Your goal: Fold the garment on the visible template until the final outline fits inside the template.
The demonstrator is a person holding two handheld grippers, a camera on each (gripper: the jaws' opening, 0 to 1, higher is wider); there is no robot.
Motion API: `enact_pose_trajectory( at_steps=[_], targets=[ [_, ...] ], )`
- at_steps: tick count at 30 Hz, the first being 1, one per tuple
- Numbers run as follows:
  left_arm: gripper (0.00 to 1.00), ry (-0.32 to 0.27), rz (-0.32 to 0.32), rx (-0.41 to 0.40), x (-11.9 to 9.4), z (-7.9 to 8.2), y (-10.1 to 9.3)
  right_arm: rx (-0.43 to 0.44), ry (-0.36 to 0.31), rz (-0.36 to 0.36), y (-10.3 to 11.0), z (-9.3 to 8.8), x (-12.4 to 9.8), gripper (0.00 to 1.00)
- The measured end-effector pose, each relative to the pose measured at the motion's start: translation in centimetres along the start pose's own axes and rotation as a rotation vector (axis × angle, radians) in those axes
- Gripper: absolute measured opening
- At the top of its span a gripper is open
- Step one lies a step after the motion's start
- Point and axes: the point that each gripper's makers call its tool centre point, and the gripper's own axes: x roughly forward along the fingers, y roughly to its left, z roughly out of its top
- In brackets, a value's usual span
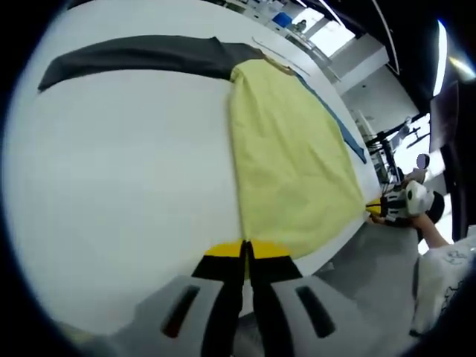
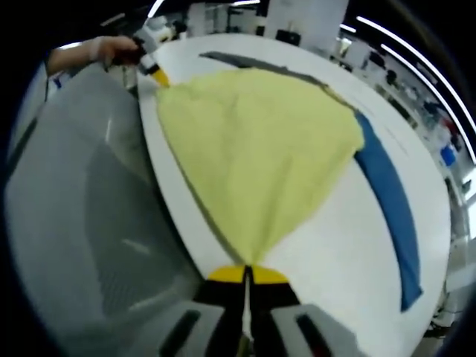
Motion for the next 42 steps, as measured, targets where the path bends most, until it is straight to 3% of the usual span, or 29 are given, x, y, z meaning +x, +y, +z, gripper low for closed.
enact_pose_trajectory(
  at_steps=[12, 16, 22, 28, 30, 35, 42],
  targets=[
    [0.00, -0.027, 0.000, 0.006, -0.1, 0.1, 0.3, 0.025, -0.008, 0.011, 0.0, -0.1, 0.3, 0.00],
    [0.14, -0.104, -0.045, 0.008, -0.3, 1.2, -0.4, 0.040, -0.016, 0.016, -0.1, -0.3, 0.0, 0.01],
    [0.41, -0.208, -0.035, 0.117, -0.6, 3.3, -0.5, 0.151, -0.116, 0.005, -1.4, 0.6, -1.1, 0.18],
    [0.77, -0.275, -0.035, 0.270, -0.7, 4.9, -1.1, 0.228, -0.163, -0.058, -3.9, 0.8, -1.4, 0.51],
    [0.95, -0.350, -0.006, 0.326, -1.1, 6.3, -1.0, 0.238, -0.153, -0.085, -4.7, 0.4, -1.3, 0.65],
    [0.99, -0.412, -0.036, 0.355, -1.7, 7.3, -1.7, 0.311, -0.190, -0.150, -7.0, 0.4, -1.5, 0.90],
    [0.99, -0.418, -0.042, 0.379, -2.0, 7.7, -2.3, 0.346, -0.223, -0.217, -10.7, 0.8, -1.8, 0.86]
  ],
)
